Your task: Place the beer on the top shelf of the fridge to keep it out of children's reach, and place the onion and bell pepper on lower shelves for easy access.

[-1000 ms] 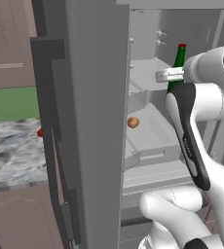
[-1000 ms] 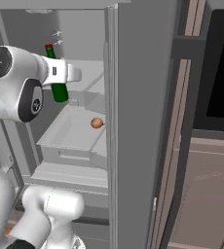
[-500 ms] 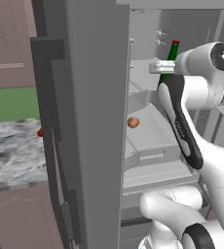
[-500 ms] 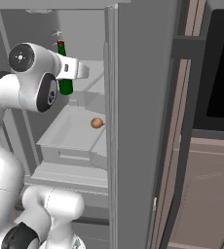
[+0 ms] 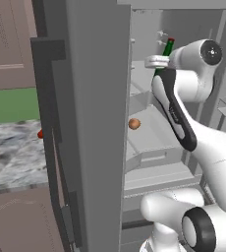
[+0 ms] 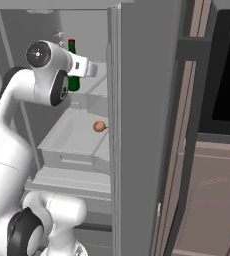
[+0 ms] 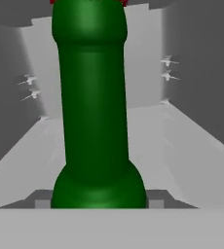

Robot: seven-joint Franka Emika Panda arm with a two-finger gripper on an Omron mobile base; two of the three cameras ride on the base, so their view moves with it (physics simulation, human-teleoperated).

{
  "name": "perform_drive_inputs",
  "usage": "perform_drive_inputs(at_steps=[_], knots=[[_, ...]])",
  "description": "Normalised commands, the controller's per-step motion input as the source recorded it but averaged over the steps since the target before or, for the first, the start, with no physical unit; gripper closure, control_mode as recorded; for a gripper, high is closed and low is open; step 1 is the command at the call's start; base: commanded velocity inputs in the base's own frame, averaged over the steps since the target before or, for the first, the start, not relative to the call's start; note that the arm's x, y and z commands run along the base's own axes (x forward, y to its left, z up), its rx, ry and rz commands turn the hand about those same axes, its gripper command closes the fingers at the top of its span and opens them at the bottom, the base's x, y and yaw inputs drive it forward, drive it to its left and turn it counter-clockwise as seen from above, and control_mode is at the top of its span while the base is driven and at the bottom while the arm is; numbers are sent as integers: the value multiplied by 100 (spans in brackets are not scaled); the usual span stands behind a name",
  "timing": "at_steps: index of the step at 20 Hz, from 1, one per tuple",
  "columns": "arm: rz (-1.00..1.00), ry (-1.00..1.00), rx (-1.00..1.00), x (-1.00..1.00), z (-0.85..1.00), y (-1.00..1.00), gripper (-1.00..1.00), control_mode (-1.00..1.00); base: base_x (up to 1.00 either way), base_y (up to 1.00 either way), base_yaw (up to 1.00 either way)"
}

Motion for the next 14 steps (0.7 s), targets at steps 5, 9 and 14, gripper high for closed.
perform_drive_inputs(at_steps=[5, 9, 14], knots=[[0, 0, 0, 43, -8, 0, 100, -100, 0, 0, 0], [0, 0, 0, 37, -20, 0, 100, -100, 0, 0, 0], [0, 0, -3, 34, -22, 0, 100, -100, 0, 0, 0]])
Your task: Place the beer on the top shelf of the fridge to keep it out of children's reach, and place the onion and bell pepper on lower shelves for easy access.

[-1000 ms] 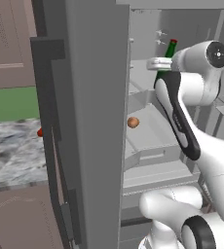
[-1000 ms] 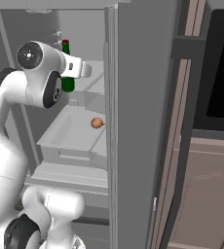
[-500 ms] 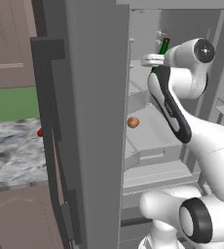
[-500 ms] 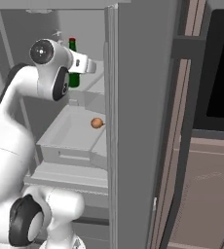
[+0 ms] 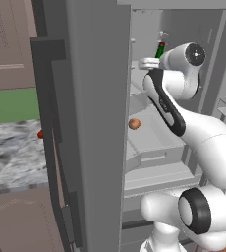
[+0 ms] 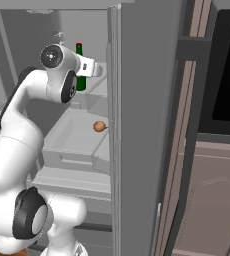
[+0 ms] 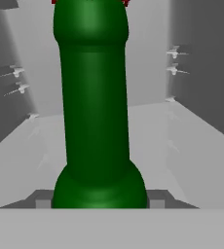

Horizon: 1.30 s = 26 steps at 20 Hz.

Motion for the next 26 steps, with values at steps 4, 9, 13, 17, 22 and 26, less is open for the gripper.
perform_drive_inputs(at_steps=[4, 9, 13, 17, 22, 26], knots=[[0, -1, -6, 34, -18, 3, 100, -100, 0, 0, 0], [0, -5, -6, 33, -12, 6, 100, -100, 0, 0, 0], [0, -5, -1, 41, -3, 0, 100, -100, 0, 0, 0], [0, -3, 0, 46, -1, 0, 100, -100, 0, 0, 0], [0, 0, 0, 47, -8, 2, 100, -100, 0, 0, 0], [0, 0, 0, 37, -26, 3, 100, -100, 0, 0, 0]])
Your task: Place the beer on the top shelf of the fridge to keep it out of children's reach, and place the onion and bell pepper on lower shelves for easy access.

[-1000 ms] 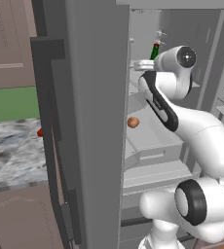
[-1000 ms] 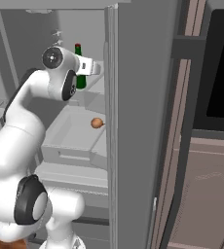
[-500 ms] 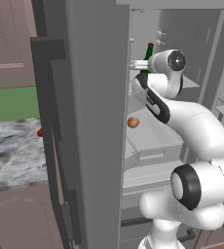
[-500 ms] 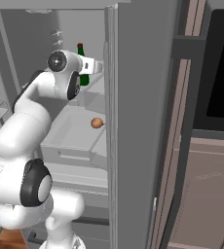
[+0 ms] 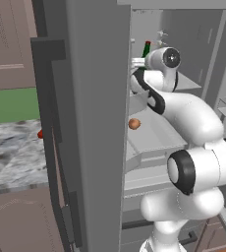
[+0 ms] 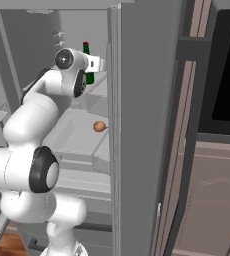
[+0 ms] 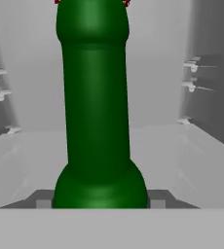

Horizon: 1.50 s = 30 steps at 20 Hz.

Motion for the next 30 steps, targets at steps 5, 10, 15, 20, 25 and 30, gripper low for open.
perform_drive_inputs(at_steps=[5, 10, 15, 20, 25, 30], knots=[[0, 0, 0, 35, -39, 1, 100, -100, 0, 0, 0], [0, -3, 0, 29, -36, 7, 100, -100, 0, 0, 0], [0, -12, -1, 3, -11, 11, -100, -100, 0, 0, 0], [0, -12, -1, 0, 0, 3, -100, -100, 0, 0, 0], [0, -1, -1, -18, 3, 0, -100, -100, 0, 0, 0], [-1, 0, -2, -25, 28, -1, -100, -100, 0, 0, 0]])
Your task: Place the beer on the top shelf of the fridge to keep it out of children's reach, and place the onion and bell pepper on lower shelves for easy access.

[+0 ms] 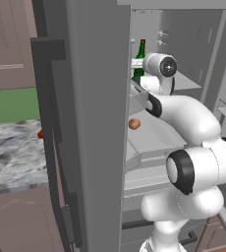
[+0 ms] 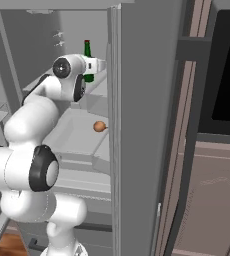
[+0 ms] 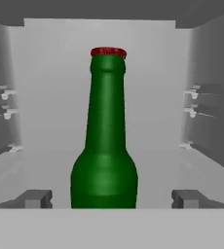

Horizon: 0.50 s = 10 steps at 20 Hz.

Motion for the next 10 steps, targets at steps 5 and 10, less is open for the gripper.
perform_drive_inputs(at_steps=[5, 10], knots=[[-2, 6, -2, -51, 39, -4, -100, -100, 0, 0, 0], [0, 15, -5, -77, 4, 0, -100, -100, 0, 0, 0]])
